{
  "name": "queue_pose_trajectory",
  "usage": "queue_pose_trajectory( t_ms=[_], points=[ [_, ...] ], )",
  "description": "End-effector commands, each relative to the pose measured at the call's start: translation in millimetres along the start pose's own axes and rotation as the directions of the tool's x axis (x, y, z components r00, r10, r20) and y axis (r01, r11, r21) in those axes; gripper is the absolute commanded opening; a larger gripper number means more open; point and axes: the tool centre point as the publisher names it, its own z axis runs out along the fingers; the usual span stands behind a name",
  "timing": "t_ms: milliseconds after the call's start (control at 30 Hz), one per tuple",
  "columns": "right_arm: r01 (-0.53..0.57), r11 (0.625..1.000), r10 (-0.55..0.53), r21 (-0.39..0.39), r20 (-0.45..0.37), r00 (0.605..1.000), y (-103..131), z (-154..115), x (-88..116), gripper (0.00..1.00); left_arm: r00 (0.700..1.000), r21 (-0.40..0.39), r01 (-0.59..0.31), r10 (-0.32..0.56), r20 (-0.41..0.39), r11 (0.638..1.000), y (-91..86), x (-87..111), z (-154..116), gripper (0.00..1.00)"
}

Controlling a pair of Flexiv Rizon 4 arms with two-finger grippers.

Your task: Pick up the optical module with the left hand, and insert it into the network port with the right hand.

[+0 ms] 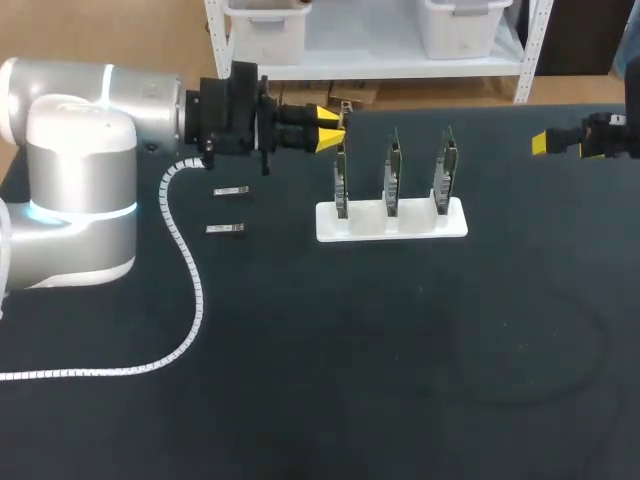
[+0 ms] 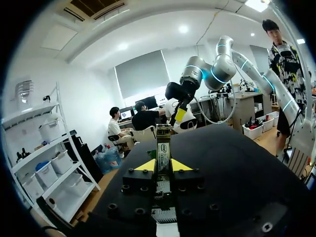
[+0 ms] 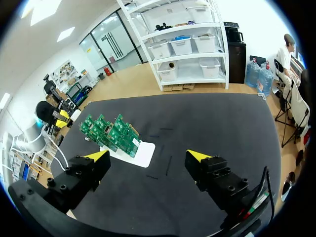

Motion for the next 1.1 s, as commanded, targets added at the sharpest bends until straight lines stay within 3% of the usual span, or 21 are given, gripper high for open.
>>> queue_pose_trajectory(
  t_ms=[33,333,1100],
  points=[
    [-0.001,1.0,0.001,0.003,0.0,1.0,0.8,-0.9,0.3,1.0,1.0,-0.044,-0.013,0.014,0.025,0.999,2.1,3.2,4.1,0.0],
    [-0.001,1.0,0.001,0.003,0.0,1.0,0.8,-0.9,0.3,1.0,0.999,-0.047,0.005,-0.003,0.052,0.999,6.9,7.8,11.7,0.0],
    [-0.001,1.0,0.001,0.003,0.0,1.0,0.8,-0.9,0.3,1.0,0.994,0.088,0.029,-0.038,0.098,0.996,7.1,10.2,4.5,0.0]
  ],
)
